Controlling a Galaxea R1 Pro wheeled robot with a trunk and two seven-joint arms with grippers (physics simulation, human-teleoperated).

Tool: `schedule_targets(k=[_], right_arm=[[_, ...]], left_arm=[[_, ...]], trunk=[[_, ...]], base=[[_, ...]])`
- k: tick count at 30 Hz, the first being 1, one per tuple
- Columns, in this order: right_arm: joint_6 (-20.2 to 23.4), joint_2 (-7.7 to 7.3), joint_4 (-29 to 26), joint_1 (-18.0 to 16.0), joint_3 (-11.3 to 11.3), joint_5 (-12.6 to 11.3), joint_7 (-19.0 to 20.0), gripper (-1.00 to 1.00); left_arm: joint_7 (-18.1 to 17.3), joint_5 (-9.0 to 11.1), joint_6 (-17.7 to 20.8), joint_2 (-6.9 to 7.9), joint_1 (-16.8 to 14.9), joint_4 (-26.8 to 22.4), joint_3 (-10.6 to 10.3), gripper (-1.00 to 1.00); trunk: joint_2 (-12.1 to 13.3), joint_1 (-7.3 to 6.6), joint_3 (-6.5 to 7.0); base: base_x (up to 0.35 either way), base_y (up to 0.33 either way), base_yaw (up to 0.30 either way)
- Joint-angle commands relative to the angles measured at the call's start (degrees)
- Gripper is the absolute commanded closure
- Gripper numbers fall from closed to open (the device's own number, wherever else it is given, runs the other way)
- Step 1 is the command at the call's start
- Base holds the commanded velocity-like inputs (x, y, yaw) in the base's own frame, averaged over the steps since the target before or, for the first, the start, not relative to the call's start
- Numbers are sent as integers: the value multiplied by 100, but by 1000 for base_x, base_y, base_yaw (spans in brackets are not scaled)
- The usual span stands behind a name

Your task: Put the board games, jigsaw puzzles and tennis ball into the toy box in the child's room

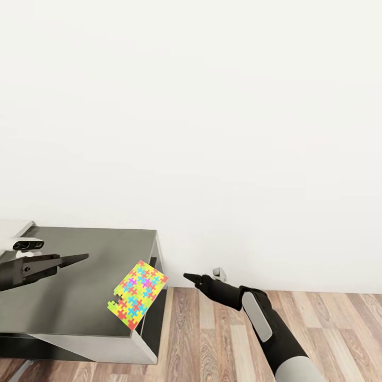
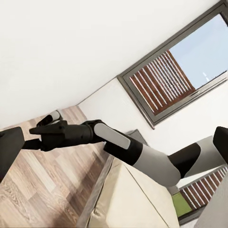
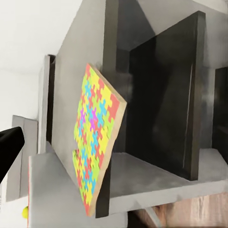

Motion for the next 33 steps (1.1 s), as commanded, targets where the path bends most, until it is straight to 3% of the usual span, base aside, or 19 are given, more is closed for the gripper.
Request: schedule_targets(k=[1, 8, 12, 33], right_arm=[[37, 0, 88, -59, -7, -15, 4, -100], [47, -4, 1283, -618, -4, -167, 69, -100], [48, -16, 1510, -720, -3, -322, 79, -100], [37, -81, 1648, -788, -3, -419, 81, -100]], left_arm=[[-21, -1, 61, 1, -3, -12, -2, -100], [-21, 1, 61, -5, 2, -83, -5, -100], [-21, 1, 61, -11, 5, -89, -5, -100], [-21, 1, 61, -33, 6, -102, -5, -100]], trunk=[[-4, 0, -5], [-4, 0, -5], [-4, 0, -5], [-4, 0, -5]], base=[[0, 70, 0], [0, 81, 0], [0, 19, 0], [18, 101, 0]])
